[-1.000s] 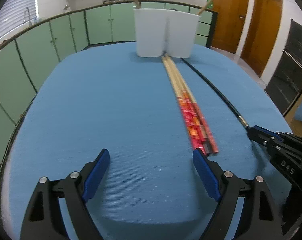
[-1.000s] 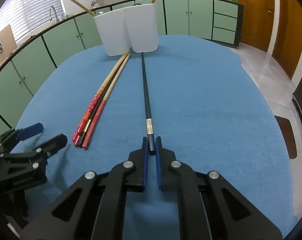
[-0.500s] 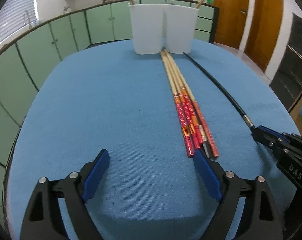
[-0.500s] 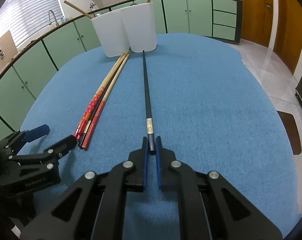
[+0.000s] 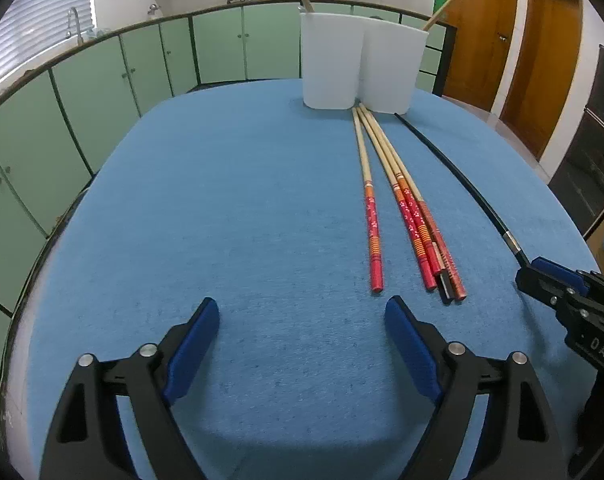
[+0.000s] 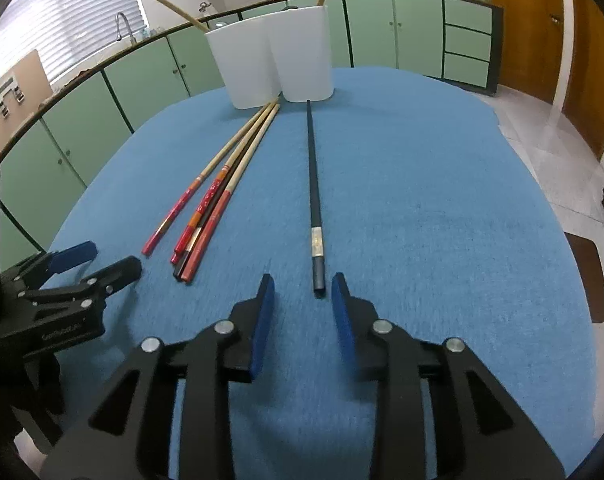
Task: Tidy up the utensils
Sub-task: 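Close the right tool on the black chopstick while the left tool grasps a red chopstick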
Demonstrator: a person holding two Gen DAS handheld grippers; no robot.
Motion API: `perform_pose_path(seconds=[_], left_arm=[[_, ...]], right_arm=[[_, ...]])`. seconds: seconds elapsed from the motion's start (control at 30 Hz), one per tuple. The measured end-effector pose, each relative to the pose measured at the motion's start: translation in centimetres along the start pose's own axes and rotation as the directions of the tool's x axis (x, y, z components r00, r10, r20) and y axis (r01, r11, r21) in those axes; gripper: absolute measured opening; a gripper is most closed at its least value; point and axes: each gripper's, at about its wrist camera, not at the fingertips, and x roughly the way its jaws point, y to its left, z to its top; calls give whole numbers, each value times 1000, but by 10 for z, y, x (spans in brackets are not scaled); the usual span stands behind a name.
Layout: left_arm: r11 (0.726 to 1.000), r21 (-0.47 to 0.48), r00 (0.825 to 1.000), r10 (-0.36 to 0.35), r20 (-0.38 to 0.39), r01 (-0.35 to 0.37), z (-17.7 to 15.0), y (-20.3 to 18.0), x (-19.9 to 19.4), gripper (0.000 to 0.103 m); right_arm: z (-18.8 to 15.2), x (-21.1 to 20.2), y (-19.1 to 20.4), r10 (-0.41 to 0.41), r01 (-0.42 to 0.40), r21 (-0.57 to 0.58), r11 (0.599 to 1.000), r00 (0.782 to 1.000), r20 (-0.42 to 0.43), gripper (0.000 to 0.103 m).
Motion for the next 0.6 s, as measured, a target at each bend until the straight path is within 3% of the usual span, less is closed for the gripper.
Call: perform_pose_path(seconds=[0.4,0.47,0.6], left_arm=[[1000,5,1000,-10,2,10,6,-8,6,74],[1000,8,1000,-21,5,21,8,-10,7,68],[997,20,997,-78,11,78,10,-14,6,37]], right_arm=[[5,4,-4,-13,13,-6,1000,1000,-7,26],[5,5,-2,-20,20,-14,1000,1000,-9,24],[5,6,-6,-19,19,2,1000,1000,-8,7]])
